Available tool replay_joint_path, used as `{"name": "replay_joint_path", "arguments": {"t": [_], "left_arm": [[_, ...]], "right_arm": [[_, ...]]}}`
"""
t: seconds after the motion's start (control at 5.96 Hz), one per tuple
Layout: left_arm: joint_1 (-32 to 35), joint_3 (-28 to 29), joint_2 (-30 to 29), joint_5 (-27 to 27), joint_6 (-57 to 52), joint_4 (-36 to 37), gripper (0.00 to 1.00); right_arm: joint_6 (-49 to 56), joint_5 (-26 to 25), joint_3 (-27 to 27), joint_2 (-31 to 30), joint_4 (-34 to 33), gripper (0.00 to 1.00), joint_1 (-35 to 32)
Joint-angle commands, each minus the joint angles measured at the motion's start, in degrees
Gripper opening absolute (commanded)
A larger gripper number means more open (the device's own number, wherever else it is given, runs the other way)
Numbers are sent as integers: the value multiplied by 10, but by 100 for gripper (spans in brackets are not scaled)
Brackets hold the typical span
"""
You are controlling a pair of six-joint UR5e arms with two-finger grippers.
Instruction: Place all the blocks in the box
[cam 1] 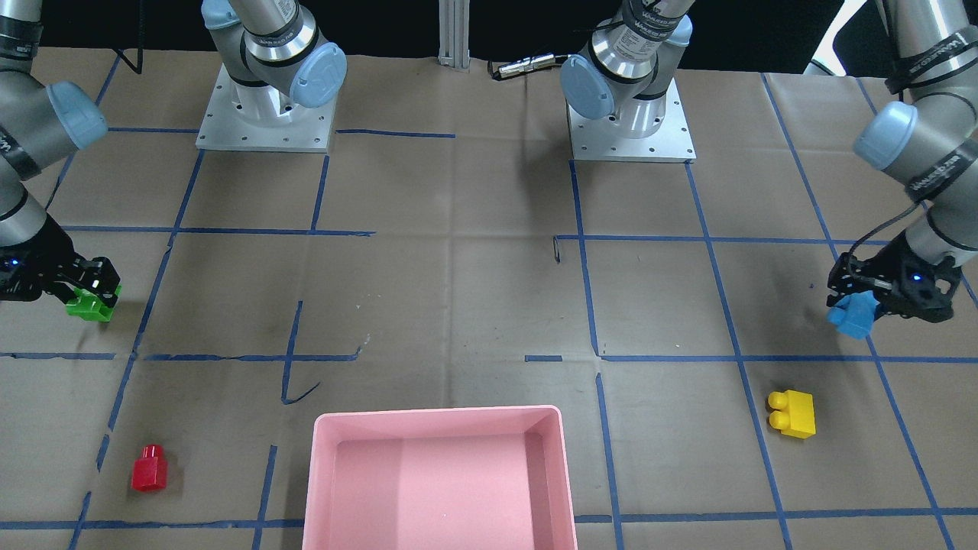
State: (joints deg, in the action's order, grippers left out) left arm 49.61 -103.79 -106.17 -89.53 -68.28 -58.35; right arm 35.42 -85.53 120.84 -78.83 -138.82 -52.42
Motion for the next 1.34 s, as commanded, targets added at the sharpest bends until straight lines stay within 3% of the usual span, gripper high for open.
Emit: {"name": "replay_joint_path", "arguments": {"t": [0.0,0.17,0.67,1.18], "left_arm": [[39,158,-5,0,44,-159,13],[77,217,-10,1,114,-203,12],[253,261,-21,16,470,-207,11],[423,440,-148,40,795,-240,11]], "right_arm": [[-7,4,-75,-56,40,10,-34],[-9,1,-87,-61,39,8,-71],[-106,8,-160,-59,102,6,-179],[-236,65,-174,-51,105,6,-288]]}}
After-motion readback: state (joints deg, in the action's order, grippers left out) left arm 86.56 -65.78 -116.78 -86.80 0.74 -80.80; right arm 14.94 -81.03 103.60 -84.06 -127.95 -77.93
